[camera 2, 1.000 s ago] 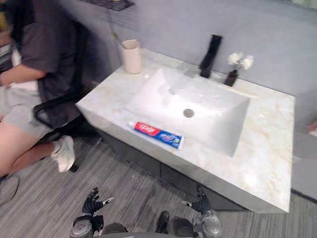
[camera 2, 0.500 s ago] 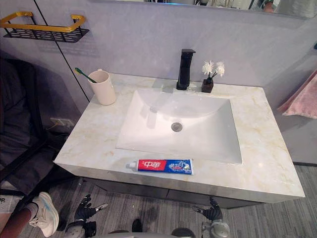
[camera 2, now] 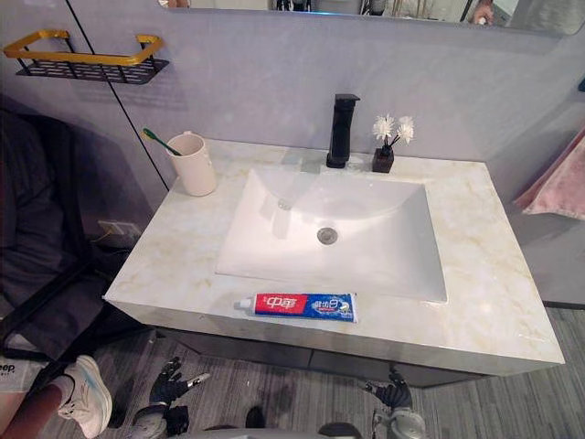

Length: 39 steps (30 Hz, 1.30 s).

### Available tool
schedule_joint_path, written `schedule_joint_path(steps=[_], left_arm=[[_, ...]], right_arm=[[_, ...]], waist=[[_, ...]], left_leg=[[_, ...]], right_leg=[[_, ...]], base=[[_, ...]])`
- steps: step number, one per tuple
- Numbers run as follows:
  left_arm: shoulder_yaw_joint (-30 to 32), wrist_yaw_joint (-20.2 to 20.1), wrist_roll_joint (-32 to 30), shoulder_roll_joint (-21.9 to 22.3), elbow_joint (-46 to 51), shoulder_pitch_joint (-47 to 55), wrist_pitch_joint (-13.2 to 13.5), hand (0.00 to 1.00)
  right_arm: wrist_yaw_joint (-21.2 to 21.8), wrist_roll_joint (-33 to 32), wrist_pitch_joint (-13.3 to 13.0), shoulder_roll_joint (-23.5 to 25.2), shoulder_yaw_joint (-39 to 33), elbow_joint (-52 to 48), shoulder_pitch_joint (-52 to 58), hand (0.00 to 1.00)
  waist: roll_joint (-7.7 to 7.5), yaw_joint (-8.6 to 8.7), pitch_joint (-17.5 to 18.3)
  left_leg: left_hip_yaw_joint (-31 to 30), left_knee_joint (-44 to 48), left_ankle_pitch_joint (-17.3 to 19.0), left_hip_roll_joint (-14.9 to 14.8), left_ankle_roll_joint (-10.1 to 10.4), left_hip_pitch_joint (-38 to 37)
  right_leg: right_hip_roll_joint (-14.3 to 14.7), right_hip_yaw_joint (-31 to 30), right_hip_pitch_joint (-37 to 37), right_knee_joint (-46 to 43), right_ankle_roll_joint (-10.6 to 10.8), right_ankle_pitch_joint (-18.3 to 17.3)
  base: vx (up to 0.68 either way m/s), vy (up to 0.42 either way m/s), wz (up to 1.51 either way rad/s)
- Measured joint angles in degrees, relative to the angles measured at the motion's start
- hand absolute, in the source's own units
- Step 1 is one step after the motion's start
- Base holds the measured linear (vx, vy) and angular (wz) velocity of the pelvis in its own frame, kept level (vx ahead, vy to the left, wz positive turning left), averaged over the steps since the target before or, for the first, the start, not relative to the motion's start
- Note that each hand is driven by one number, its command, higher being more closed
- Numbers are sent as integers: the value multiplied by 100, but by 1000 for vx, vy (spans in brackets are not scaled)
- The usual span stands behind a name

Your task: Organize washtable

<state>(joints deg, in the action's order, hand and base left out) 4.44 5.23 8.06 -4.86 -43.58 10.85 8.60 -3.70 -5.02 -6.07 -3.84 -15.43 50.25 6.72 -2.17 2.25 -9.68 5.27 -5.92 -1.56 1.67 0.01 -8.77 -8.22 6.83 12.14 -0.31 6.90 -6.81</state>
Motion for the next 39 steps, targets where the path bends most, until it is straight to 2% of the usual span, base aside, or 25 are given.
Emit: schedule_joint_path(steps=[2,5,10,11,13,14,17,19,20,22,23,25,27,31,34,36,39], left_arm=[[107,-10,40,-11,1,10,0,0],[773,-3,29,-108,5,59,-3,0],[2134,111,-28,-874,245,91,-20,0],[2525,184,-37,-1063,568,96,-30,0],[2831,295,-63,-1181,1057,92,-52,0],[3019,393,-148,-1221,1623,90,-55,0],[3210,614,-231,-1364,2989,18,-43,0],[3250,845,-452,-1388,4279,-100,25,0],[3249,892,-545,-1388,4578,-100,68,0],[3018,1000,-978,-1386,5702,-224,167,0],[2920,1013,-1055,-1387,5953,-262,206,0],[2305,995,-1482,-1387,6709,-377,316,0],[1371,916,-2135,-1384,7135,-548,360,0],[-321,702,-3158,-1335,7048,-1053,384,0],[-1203,508,-3421,-1302,6602,-1425,385,0],[-1746,380,-3623,-1060,6020,-1772,309,0],[-2489,185,-3696,-817,5577,-1883,246,0]], right_arm=[[-16,-23,1,-7,-120,-10,5,0],[-51,3,37,-51,-303,-134,34,0],[12,109,72,-266,-317,-447,247,0],[21,109,71,-323,-317,-449,282,0],[22,111,71,-369,-323,-469,324,0],[27,111,71,-376,-328,-588,439,0],[43,111,62,-380,-410,-799,649,0],[46,110,47,-386,-500,-853,746,0],[46,110,44,-384,-506,-875,752,0],[62,110,-1,-383,-557,-964,873,0],[62,110,-1,-383,-573,-985,894,0],[86,109,-1,-381,-602,-1034,930,0],[126,108,-1,-373,-602,-1089,960,0],[158,103,-27,-322,-360,-1115,871,0],[170,95,-27,-338,-178,-1118,850,0],[432,52,-145,-357,-154,-1055,839,0],[373,70,-145,-329,-152,-914,767,0]], waist=[[-3,-5,-4],[22,-33,-31],[62,-58,-125],[79,-110,-134],[107,-170,-150],[127,-192,-155],[196,-297,-173],[248,-324,-150],[259,-314,-153],[321,-303,-115],[333,-303,-108],[380,-300,-78],[415,-261,-56],[416,-54,-49],[402,10,-41],[390,50,-31],[365,73,-10]], left_leg=[[-78,1,-4,6,5,3],[-117,4,-6,2,8,3],[-210,35,-15,3,17,-1],[-218,35,-15,4,17,-2],[-267,36,-16,12,17,4],[-350,37,-21,27,21,27],[-448,38,-78,49,-3,91],[-569,39,-79,59,54,158],[-596,40,-100,65,37,162],[-681,43,-137,75,30,193],[-686,43,-145,75,25,195],[-701,44,-154,77,21,195],[-721,44,-171,84,14,195],[-761,44,-203,74,12,198],[-711,44,-212,46,24,189],[-666,45,-216,13,30,183],[-633,45,-239,-16,59,201]], right_leg=[[0,94,54,32,2,1],[4,134,80,49,7,4],[0,267,151,66,10,5],[-3,273,154,66,9,5],[-10,297,158,65,10,5],[-38,381,168,65,10,5],[-60,505,161,64,9,5],[-57,618,154,64,7,4],[-57,642,157,62,6,5],[-56,725,162,56,5,5],[-55,730,162,54,5,5],[-55,739,164,43,4,5],[-58,750,163,29,4,4],[-43,767,158,-2,1,2],[-20,732,151,-5,-1,4],[6,688,130,-8,-13,13],[18,644,81,-18,-14,12]], base=[[-15,-32,20],[-4,-31,7],[-3,-28,10],[0,0,0],[-26,-17,9],[-31,-10,23],[-38,-11,23],[-47,-26,26],[-37,-26,21],[-33,-32,18],[-38,-29,9],[-38,-17,4],[-43,-14,5],[-44,-15,3],[-33,-19,-6],[-28,-31,-13],[-6,-23,-7]])
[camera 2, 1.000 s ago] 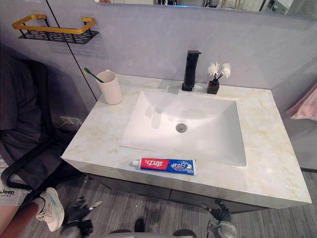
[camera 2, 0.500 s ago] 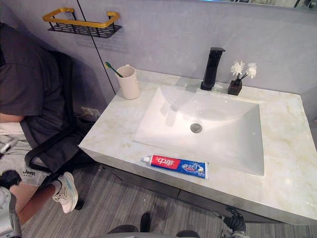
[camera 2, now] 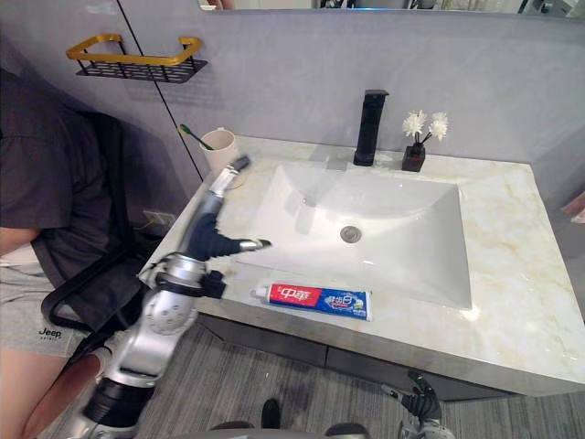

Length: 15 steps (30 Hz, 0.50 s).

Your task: Organize washtable

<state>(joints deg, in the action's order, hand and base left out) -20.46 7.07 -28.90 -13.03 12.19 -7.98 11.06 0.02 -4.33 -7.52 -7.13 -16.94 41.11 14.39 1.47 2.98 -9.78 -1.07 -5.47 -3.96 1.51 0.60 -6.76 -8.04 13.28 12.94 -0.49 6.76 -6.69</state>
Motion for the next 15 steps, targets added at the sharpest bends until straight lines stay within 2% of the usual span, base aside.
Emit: schedule_joint_path(steps=[4,15], left_arm=[[-409,-240,-136,-1,-672,-52,-22,0],[-631,-730,-190,-184,-1012,-57,-75,0]], right_arm=[[-102,6,14,0,104,90,-156,0],[-128,37,14,107,228,115,-154,0]], waist=[[-6,111,1],[-73,97,35]], left_leg=[[15,0,-4,-29,6,-3],[-33,0,-35,-54,31,30]], right_leg=[[28,-11,-9,-4,0,1],[58,45,-15,15,-5,8]], base=[[-1,-5,-1],[-33,-14,2]])
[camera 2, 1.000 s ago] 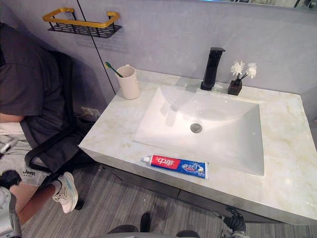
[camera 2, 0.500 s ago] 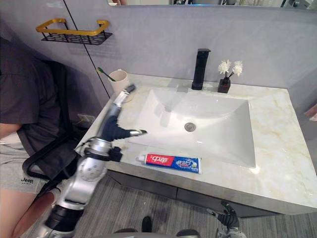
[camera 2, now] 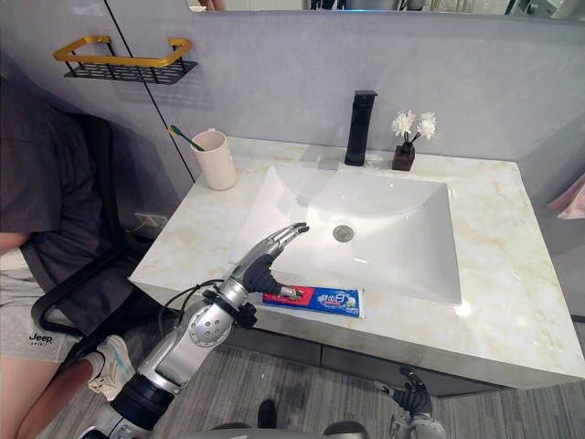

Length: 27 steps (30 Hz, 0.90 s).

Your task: Organize washtable

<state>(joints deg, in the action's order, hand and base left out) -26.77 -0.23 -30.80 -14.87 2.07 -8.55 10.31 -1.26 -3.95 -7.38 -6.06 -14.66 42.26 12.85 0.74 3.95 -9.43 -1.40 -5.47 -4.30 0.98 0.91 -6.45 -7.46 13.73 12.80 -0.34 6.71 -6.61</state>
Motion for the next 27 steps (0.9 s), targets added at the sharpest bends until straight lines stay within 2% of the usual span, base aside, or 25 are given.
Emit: schedule_joint_path(steps=[4,17,27], left_arm=[[-7,-103,96,-11,20,20,7,0],[-1,-231,77,-106,357,622,30,0],[74,-235,-322,-108,355,778,13,0]], right_arm=[[2,3,0,11,11,70,-7,0],[4,186,19,3,181,135,-3,0],[21,242,23,4,183,134,-14,0]], waist=[[-36,-20,20],[-26,-22,26],[-25,-29,26]], left_leg=[[-32,0,-7,1,0,15],[-229,0,-81,-5,39,13],[-246,-2,-82,-5,41,18]], right_leg=[[8,35,13,17,-2,2],[40,217,100,11,-4,0],[44,239,100,25,-8,2]], base=[[-15,-20,6],[-36,-14,7],[-28,-4,1]])
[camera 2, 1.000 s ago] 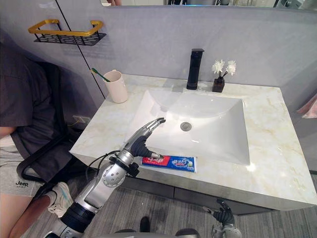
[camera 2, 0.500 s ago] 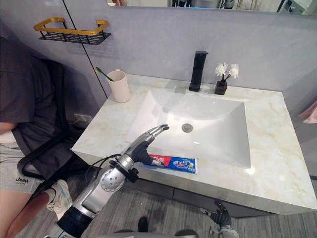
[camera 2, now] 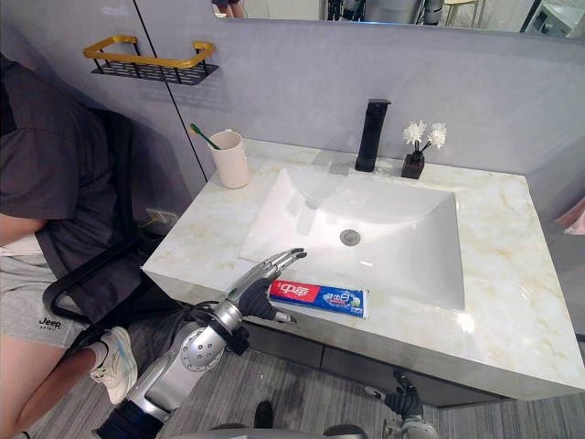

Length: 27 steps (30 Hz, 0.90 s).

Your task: Organize washtable

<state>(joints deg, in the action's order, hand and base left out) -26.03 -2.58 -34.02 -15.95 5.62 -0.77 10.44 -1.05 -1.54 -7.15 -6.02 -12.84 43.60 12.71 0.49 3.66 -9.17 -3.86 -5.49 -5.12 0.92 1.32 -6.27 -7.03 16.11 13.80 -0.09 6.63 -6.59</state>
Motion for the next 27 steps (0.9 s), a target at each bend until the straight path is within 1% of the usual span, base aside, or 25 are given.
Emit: schedule_joint_path(steps=[6,9,11,19,23,27], left_arm=[[336,17,-38,2,-108,-4,-30,0],[429,22,-31,-1,-116,-36,-101,0],[431,23,-31,-1,-116,-37,-112,0],[429,32,-54,-2,-131,-38,-112,0],[422,31,-256,4,-311,-45,-113,0],[418,29,-319,-1,-441,-48,-120,0]], right_arm=[[1,5,26,1,-1,-1,-15,0],[2,10,64,3,-2,-1,-29,0],[-1,21,101,3,-2,-1,-56,0],[4,150,113,26,45,-1,-144,0],[-1,167,113,27,44,-1,-165,0],[-4,191,113,27,43,-2,-208,0]], waist=[[-1,8,-1],[-5,11,-2],[-5,21,-3],[-5,14,-3],[-4,26,-3],[-7,27,-3]], left_leg=[[63,0,1,-12,1,2],[83,0,2,-12,2,12],[94,0,2,-14,2,13],[220,-4,4,-95,6,25],[237,-5,5,-105,7,36],[248,-3,4,-106,8,138]], right_leg=[[10,-45,-1,44,-11,10],[13,-52,-1,56,-18,17],[15,-60,-1,65,-23,21],[91,-183,-14,197,-71,120],[100,-199,-25,223,-80,126],[100,-219,-139,227,-75,146]], base=[[0,-14,-4],[3,-5,-1],[0,0,0],[-35,-12,-8],[-29,-14,-2],[-2,-8,-2]])
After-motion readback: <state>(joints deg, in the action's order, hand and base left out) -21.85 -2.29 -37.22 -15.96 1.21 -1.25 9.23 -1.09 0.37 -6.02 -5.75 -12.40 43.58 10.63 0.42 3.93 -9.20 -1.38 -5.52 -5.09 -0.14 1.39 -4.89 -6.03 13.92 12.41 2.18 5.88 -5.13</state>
